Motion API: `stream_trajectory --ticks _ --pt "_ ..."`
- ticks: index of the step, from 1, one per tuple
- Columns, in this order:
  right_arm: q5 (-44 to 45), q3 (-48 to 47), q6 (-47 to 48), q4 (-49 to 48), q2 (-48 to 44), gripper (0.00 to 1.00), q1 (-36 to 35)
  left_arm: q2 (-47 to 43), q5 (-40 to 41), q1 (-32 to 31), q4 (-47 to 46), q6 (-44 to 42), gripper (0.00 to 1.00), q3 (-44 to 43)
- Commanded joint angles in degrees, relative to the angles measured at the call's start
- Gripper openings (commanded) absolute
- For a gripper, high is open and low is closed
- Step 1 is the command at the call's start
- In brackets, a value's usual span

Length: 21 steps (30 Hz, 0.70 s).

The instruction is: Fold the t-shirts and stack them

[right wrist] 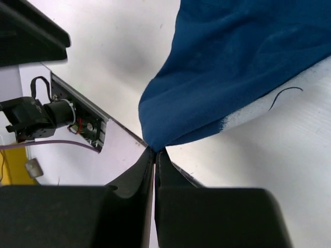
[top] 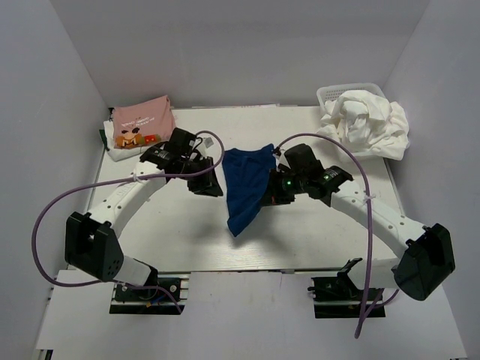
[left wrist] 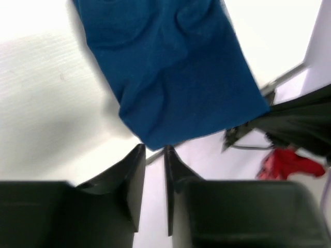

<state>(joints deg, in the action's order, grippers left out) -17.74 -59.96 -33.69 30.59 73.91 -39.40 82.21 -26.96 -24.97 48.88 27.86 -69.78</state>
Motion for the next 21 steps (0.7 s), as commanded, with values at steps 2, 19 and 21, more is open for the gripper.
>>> stream_trajectory --ticks 2,19,21 --pt "-2.13 -0.34 -0.94 3.59 1.06 0.00 0.20 1.10 -4.15 -1.48 2.27 -1.13 0.48 2.98" --pt "-5.29 27.53 -5.42 0.97 -8.69 0.00 0.20 3.47 -6.27 -16.94 -15.21 10.98 0.65 20.46" --pt "-5.38 28.67 -5.16 0.79 -9.39 0.00 0.11 4.17 -4.35 -18.44 -16.71 12.30 0.64 21.87"
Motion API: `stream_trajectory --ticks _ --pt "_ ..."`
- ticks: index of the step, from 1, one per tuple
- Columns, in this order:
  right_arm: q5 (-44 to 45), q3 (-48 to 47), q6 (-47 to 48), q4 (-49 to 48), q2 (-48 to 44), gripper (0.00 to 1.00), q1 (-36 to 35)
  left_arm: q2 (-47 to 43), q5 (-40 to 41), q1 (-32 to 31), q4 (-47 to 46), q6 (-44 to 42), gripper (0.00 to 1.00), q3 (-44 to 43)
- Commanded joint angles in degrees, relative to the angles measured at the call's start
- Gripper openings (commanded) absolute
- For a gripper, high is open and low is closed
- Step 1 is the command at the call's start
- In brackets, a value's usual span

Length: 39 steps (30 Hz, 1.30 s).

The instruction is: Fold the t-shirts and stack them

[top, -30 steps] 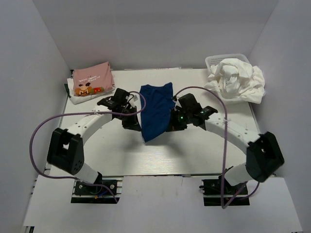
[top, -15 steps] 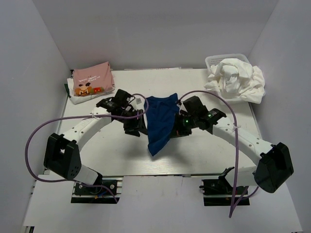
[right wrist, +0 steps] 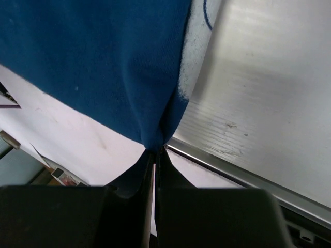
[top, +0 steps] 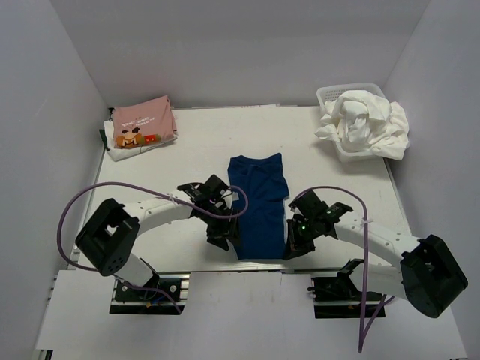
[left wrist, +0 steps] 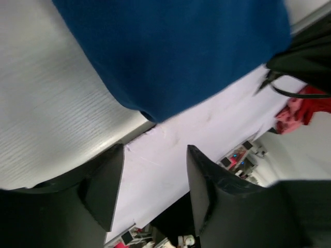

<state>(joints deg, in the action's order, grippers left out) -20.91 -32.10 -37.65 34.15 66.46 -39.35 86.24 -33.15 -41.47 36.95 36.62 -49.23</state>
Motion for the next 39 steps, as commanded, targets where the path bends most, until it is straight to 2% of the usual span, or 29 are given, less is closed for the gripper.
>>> stream_trajectory --ticks 1,3,9,13,18,20,23,24,28,32,35,39 --pt "-2.30 1.42 -1.20 -3.47 -2.29 0.00 0.15 0.94 2.90 -3.08 -5.39 4.07 0.61 1.33" --pt "-2.30 2.04 -1.29 -3.83 -3.26 0.00 0.07 1.73 5.98 -3.87 -5.40 4.78 0.59 1.86" --pt "-2.30 3.09 -0.94 -4.35 -4.05 0.00 -0.02 4.72 7.48 -7.83 -9.53 7.32 0.58 1.86" --pt "-1.77 3.27 -0.94 -4.62 -4.58 0.00 0.07 6.05 9.50 -9.68 -9.70 9.60 0.53 2.91" --pt "-1.68 3.62 -0.85 -5.06 -4.32 0.00 0.06 8.51 12.57 -11.43 -7.34 9.61 0.35 1.51" --pt "-1.68 3.53 -0.76 -4.89 -4.23 0.00 0.07 9.04 13.28 -12.05 -5.67 9.61 0.34 0.98" --pt "-1.16 2.92 -0.85 -4.18 -4.76 0.00 0.07 8.51 14.51 -12.75 -4.96 10.13 0.26 0.45" --pt "-0.98 2.57 -0.93 -4.09 -5.02 0.00 0.07 8.51 14.51 -12.75 -4.17 10.14 0.20 -0.16" --pt "0.34 0.03 -0.94 -2.26 -5.72 0.00 -0.02 8.51 16.53 -12.75 1.01 9.44 0.00 -5.85" --pt "2.53 -4.72 -0.94 0.91 -7.13 0.00 0.15 7.28 15.39 -12.75 6.81 6.63 0.00 -14.56" --pt "7.62 -11.21 -0.94 3.46 -7.13 0.00 0.33 7.98 16.97 -11.70 13.48 4.87 0.00 -21.85" --pt "12.11 -17.99 -0.41 6.01 -4.59 0.00 0.94 11.57 22.76 -10.39 22.01 3.72 0.00 -32.22"
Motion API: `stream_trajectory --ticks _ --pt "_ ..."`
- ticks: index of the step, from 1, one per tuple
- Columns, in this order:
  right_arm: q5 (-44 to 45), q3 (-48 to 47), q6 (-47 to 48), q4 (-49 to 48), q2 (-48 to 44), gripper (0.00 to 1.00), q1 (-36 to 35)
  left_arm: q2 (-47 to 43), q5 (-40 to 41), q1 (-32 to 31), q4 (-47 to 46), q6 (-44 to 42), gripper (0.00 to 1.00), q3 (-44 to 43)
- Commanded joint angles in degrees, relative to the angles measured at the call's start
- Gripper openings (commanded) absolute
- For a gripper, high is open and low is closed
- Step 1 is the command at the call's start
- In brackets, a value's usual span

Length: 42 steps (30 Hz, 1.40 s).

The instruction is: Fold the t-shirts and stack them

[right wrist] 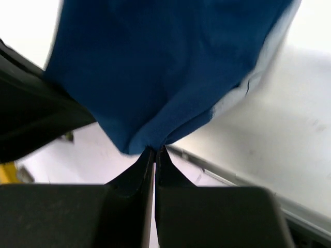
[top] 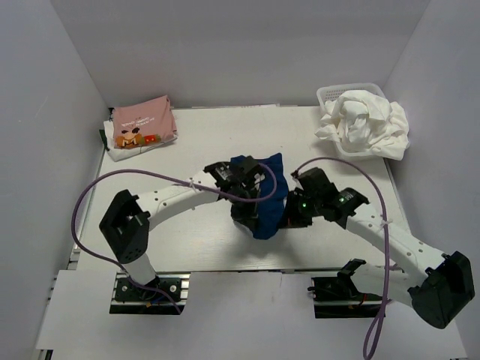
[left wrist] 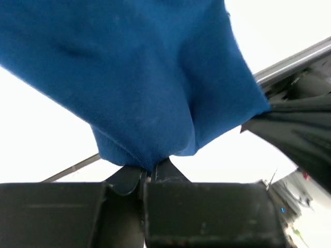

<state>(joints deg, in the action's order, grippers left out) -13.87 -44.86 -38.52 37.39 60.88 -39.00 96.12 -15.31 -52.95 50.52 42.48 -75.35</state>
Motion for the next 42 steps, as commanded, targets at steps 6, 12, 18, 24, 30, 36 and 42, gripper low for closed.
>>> stream_trajectory --ticks 6,12,18,24,30,36,42 --pt "11.57 -16.81 3.18 4.97 5.64 0.00 3.23 5.92 11.62 6.62 17.32 -3.19 0.00 -22.26" --pt "16.68 -26.04 7.66 5.68 11.96 0.00 7.27 12.33 12.15 13.38 20.05 -6.00 0.00 -34.75" --pt "15.01 -33.00 10.48 3.05 18.99 0.00 11.84 17.26 6.62 18.84 19.01 -8.63 0.00 -42.33" --pt "10.27 -37.84 12.77 -0.91 28.04 0.00 15.97 25.68 2.13 24.03 17.68 -8.64 0.00 -49.88" --pt "7.90 -45.38 12.68 -5.13 35.25 0.00 18.61 29.56 -3.22 28.16 8.99 -8.11 0.00 -54.19" --pt "6.84 -56.20 12.68 -5.13 45.80 0.00 20.19 35.88 -7.45 31.15 2.84 -7.06 0.00 -57.54" --pt "10.51 -60.25 9.87 -14.78 57.93 0.00 20.99 41.16 -9.03 33.96 -9.54 -4.43 0.26 -57.54"
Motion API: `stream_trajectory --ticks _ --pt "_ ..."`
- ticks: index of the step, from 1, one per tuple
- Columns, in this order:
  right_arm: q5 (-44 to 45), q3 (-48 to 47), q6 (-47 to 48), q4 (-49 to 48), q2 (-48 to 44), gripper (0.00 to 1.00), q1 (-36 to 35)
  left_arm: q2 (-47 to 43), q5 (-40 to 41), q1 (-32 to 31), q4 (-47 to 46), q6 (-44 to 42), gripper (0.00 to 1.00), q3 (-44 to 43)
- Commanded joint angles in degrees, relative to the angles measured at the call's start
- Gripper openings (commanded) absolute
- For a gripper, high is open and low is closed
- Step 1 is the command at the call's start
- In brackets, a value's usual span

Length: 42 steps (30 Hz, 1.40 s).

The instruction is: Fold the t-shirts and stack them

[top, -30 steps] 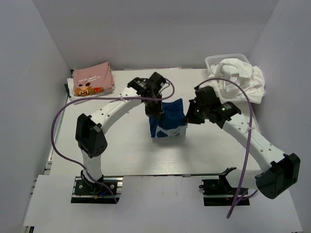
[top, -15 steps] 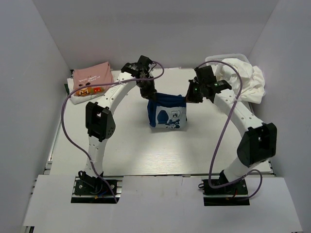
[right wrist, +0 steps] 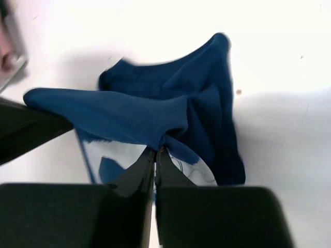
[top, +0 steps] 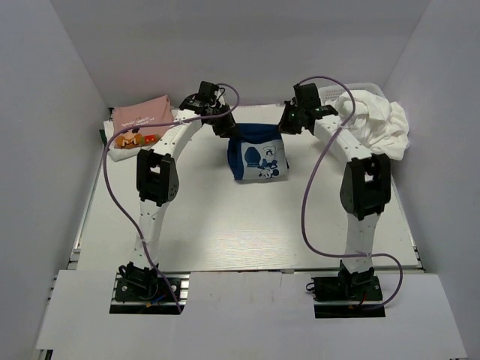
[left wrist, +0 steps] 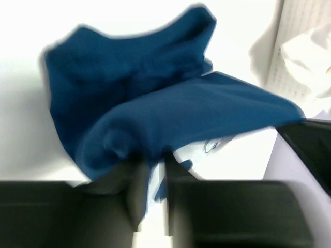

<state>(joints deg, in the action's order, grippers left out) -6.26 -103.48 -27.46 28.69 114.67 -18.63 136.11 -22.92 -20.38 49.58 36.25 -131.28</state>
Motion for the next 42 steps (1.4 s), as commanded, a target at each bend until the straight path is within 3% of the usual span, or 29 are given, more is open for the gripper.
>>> stream_trajectory --ticks 1,2,4,5,6,7,10,14,18,23,25,29,33,38,42 --pt "3.01 -2.24 -1.10 -8.45 6.07 0.09 0.62 2.39 -2.04 2.01 -10.63 1.81 0.36 -2.56" --pt "2.49 -4.43 -0.75 -9.34 9.13 0.23 0.96 5.45 -2.74 2.01 -13.69 2.59 0.73 -3.79" --pt "1.08 -11.36 0.91 -7.43 14.07 0.40 1.23 8.71 -6.34 3.33 -14.33 4.70 0.97 -10.90" --pt "-0.14 -14.35 1.44 -6.11 18.00 0.68 1.32 9.60 -7.13 4.03 -15.38 5.23 1.00 -12.05" --pt "-0.41 -22.12 3.27 -3.75 18.56 0.83 1.32 8.65 -7.14 4.03 -16.18 5.23 1.00 -11.20" --pt "-0.68 -23.59 3.90 -3.64 18.83 0.90 1.14 6.99 -6.53 4.03 -17.05 5.23 1.00 -9.62" --pt "-1.29 -21.07 5.40 -5.56 14.10 0.90 0.79 -0.83 -4.59 4.03 -19.61 3.22 1.00 -1.89" --pt "-2.44 -5.18 4.18 -9.08 2.33 0.90 0.88 -4.71 -1.43 1.67 -14.96 -0.30 1.00 -1.61" --pt "-7.69 12.45 1.19 -16.62 -7.59 0.90 1.05 -7.09 -3.88 0.25 -16.61 -0.30 1.00 2.60" --pt "-12.80 24.27 -3.73 -25.77 -10.87 0.90 1.14 -7.18 -10.21 -2.99 -17.15 0.31 1.00 6.29" --pt "-13.77 27.00 -4.79 -26.75 -10.79 0.90 1.75 -6.56 -12.31 -3.61 -16.10 1.88 1.00 8.58" --pt "-11.05 30.43 -4.44 -24.47 -8.59 0.90 0.79 -8.92 -13.56 -4.14 -19.86 3.73 1.00 21.99" --pt "-10.97 34.22 -3.30 -23.68 -7.01 0.90 0.80 -9.46 -13.29 -4.67 -20.58 4.36 1.00 28.00" --pt "-10.00 34.58 -0.23 -18.15 -5.16 0.90 0.27 -8.67 -6.37 -4.05 -9.26 0.14 1.00 32.29" --pt "-8.50 36.15 2.76 -17.26 -6.91 0.90 -0.52 -11.92 -1.52 -2.82 -9.06 -0.57 1.00 38.65"
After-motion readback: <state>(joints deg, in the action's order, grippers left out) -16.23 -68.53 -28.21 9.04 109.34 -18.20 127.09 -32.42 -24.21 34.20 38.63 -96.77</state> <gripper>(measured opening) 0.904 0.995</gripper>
